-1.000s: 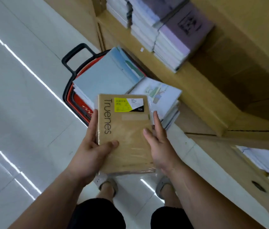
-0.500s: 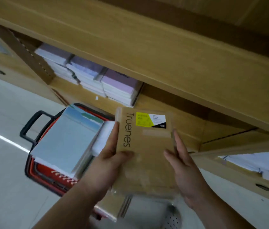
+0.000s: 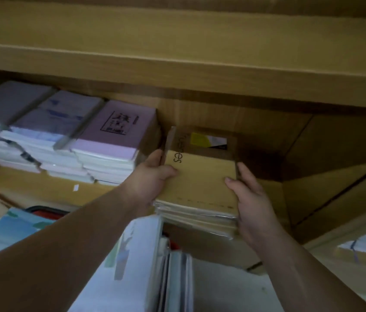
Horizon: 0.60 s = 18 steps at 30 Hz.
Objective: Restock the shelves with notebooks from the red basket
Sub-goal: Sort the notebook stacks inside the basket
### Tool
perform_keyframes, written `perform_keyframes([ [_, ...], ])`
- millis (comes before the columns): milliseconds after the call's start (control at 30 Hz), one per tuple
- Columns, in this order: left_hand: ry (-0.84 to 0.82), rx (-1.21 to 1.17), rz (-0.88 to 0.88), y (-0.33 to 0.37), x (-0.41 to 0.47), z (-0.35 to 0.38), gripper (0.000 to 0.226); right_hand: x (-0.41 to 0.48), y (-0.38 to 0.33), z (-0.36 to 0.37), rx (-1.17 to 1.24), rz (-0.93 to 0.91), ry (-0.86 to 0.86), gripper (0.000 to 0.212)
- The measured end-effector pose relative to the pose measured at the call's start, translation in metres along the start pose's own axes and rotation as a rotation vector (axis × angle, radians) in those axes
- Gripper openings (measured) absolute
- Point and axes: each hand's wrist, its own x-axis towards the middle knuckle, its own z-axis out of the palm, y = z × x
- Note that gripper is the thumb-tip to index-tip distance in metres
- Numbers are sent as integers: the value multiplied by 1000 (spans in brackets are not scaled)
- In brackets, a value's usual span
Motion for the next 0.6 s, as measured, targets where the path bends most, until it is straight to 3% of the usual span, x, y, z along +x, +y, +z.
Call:
perform_keyframes([
  [100, -15, 52, 17, -9, 27, 2, 9, 28, 24, -1, 44, -38, 14, 34],
  [267, 27, 99, 76, -18, 58, -1, 17, 73, 48, 10, 35, -148, -28, 21],
  [433, 57, 174, 107, -42, 70, -19, 16, 94, 74, 16, -132, -244, -117, 30],
  [533, 31, 147, 52, -49, 64, -28, 34, 95, 73, 7, -33, -174, -107, 55],
  [600, 3, 99, 6, -52, 59, -35, 36, 93, 73, 2, 31, -126, -112, 57],
])
